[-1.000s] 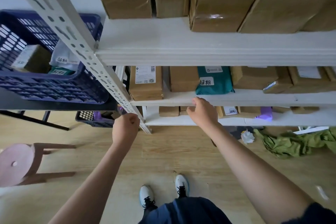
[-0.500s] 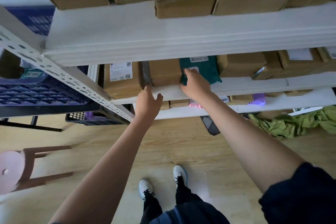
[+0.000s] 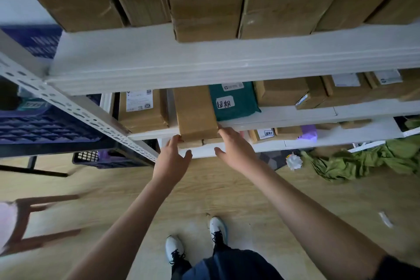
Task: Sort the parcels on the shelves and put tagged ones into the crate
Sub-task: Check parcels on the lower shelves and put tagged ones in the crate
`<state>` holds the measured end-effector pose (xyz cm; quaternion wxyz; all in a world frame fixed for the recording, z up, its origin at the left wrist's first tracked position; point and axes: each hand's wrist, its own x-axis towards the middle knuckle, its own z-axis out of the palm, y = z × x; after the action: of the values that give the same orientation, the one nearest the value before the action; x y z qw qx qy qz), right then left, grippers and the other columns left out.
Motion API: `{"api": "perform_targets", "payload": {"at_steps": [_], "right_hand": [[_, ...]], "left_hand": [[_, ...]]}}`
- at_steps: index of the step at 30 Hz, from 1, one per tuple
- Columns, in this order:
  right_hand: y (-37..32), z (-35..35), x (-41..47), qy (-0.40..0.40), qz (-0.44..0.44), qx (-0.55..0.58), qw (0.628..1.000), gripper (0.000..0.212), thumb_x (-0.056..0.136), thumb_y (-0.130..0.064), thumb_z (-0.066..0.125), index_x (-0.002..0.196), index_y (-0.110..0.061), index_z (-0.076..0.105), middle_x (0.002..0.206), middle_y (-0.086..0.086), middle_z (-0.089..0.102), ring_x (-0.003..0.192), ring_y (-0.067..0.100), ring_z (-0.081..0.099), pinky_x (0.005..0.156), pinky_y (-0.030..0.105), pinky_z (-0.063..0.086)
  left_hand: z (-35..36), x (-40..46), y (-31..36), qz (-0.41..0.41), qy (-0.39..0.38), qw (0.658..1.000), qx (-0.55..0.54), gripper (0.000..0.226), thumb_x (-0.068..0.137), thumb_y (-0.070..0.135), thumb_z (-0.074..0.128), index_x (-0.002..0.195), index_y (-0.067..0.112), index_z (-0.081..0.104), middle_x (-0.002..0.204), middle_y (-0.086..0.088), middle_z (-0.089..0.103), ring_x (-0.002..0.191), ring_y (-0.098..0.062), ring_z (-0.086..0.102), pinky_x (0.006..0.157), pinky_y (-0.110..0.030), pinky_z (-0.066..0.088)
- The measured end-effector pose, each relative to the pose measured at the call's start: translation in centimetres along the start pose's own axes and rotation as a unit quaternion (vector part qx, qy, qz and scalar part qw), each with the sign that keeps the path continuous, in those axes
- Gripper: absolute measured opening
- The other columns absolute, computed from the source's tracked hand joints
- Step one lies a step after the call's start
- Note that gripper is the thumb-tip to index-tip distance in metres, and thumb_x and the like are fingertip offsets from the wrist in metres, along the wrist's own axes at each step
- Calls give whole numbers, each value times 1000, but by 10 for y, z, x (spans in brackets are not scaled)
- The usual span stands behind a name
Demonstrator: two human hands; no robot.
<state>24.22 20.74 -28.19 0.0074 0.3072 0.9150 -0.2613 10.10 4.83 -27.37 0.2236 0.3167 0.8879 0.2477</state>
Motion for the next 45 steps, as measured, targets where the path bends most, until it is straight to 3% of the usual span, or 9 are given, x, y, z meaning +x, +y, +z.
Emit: {"api": "perform_targets", "payload": {"at_steps": [6,16,22,25,28,31,38,42,45], "right_hand": [[2,17,0,-29,68,78,994,57,94,-32,66,144,-13,46,140,5,54,118,23,60,85,31,48],[2,12,34,-47,108,224,967,38,87,-26,71,121,-11,66,121,5,70,109,21,66,82,29,52],[-3,-25,10,41,109,222,968,39,86,-28,73,120,-16,58,107,-2,67,94,16,65,75,30,54],[-14,-43,2,80,59,144,985,50,90,-30,70,134,-19,50,111,-6,64,95,12,63,78,32,55],[-31,-49,1,64,27,76,995,60,93,-34,65,146,-22,40,122,-8,58,102,11,57,77,30,49],[-40,-41,3,56,42,39,997,52,91,-39,65,135,-21,44,116,-7,55,97,13,59,73,33,50],[-33,-19,16,19,45,42,998,57,83,-40,72,131,-18,49,118,-3,60,96,15,62,74,34,54],[-33,-24,39,-22,49,71,996,74,80,-40,77,141,-21,40,126,0,59,102,17,63,83,41,58],[-36,-24,51,-25,40,103,994,85,76,-38,78,147,-29,33,130,-1,59,104,19,64,85,44,58]], "left_hand": [[-9,-2,4,19,19,987,158,47,96,34,52,138,15,40,131,-4,54,90,-29,66,66,-40,55],[-21,12,22,63,25,975,210,57,94,32,57,141,9,34,124,-9,57,95,-32,65,70,-38,51],[-10,9,22,59,13,979,193,32,93,35,57,116,15,48,111,-4,60,91,-29,64,66,-36,48],[-4,11,25,50,-3,981,187,30,94,37,54,112,13,52,106,-4,61,92,-29,64,64,-34,44],[0,20,30,34,-20,985,169,29,91,37,55,107,12,55,100,-5,64,91,-29,66,62,-32,43],[-4,27,33,18,-24,989,144,30,87,36,57,106,12,58,99,-6,65,87,-30,66,61,-33,48],[-16,32,2,49,-19,996,77,55,82,47,67,128,22,50,115,0,66,95,-22,65,72,-39,57],[-20,39,4,66,-17,997,35,91,79,52,72,149,23,23,132,-4,58,109,-27,61,80,-45,56],[-17,40,19,94,1,995,-19,91,80,38,75,151,21,21,137,-5,52,115,-26,57,80,-47,56]]}}
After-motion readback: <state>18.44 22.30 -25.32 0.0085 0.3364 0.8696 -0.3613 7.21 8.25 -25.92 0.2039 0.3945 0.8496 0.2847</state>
